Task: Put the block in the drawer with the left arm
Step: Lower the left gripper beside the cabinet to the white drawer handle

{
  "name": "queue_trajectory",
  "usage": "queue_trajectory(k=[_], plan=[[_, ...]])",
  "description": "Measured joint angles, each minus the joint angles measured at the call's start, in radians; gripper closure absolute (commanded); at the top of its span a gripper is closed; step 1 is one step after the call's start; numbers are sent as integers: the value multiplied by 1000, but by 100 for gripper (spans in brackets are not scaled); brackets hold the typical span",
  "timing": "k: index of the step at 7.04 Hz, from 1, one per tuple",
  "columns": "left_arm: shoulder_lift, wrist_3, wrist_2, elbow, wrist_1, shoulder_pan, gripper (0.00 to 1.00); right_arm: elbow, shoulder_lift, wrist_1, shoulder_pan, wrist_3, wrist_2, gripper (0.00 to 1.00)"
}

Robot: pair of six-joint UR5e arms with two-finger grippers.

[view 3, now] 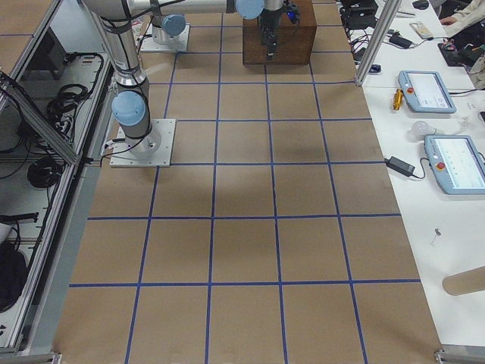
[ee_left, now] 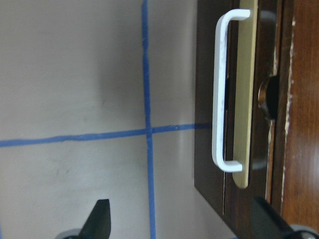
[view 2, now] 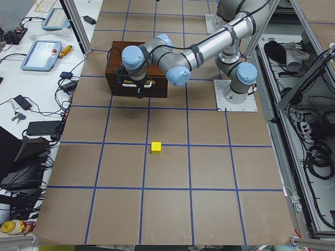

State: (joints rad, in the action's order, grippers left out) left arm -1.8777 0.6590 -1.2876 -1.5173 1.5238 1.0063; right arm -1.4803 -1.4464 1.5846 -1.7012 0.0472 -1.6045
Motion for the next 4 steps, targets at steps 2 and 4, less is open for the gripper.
queue_trajectory(k=[2, 4], plan=[[-64, 8, 85, -2, -9, 0, 0, 0, 0, 0, 0, -1, 0, 0], [-108, 7, 130, -2, -10, 0, 0, 0, 0, 0, 0, -1, 0, 0]])
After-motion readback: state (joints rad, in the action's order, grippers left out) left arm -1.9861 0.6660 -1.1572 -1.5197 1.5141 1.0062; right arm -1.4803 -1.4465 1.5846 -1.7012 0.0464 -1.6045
